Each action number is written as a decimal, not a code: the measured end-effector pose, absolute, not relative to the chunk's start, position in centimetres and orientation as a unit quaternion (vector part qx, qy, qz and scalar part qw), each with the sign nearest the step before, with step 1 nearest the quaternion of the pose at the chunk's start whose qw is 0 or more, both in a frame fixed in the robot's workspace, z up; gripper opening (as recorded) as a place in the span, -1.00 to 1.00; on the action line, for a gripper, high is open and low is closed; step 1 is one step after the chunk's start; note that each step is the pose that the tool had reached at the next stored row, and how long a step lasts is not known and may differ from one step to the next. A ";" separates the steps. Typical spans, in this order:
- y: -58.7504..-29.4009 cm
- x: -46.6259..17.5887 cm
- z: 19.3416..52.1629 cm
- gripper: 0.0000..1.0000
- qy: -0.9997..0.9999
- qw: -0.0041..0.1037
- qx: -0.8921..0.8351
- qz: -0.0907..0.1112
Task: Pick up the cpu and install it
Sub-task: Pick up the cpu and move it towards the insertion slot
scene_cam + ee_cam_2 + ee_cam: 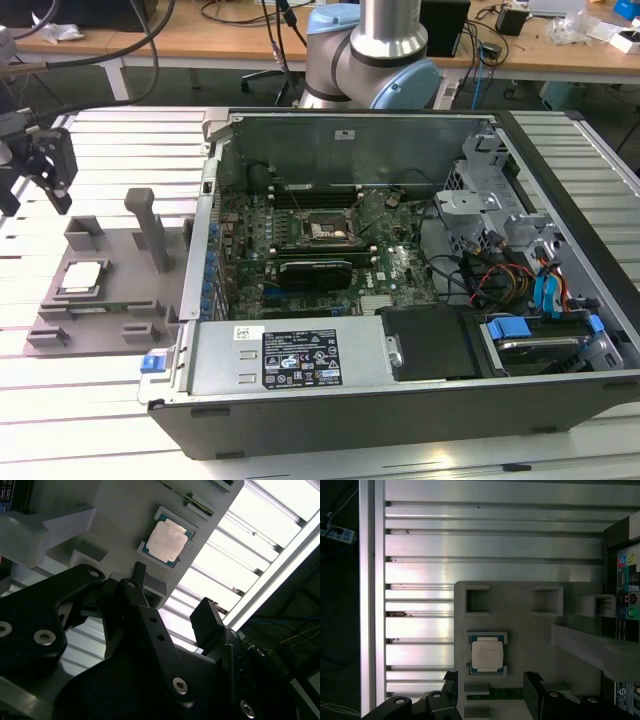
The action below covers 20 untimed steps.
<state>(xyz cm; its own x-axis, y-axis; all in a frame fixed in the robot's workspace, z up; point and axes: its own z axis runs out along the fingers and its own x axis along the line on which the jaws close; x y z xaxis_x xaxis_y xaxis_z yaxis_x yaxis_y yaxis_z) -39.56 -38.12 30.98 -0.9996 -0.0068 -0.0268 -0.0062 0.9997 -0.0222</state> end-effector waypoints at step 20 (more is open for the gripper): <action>-38.1 -39.6 30.1 0.26 1.000 0.013 -0.003 -0.011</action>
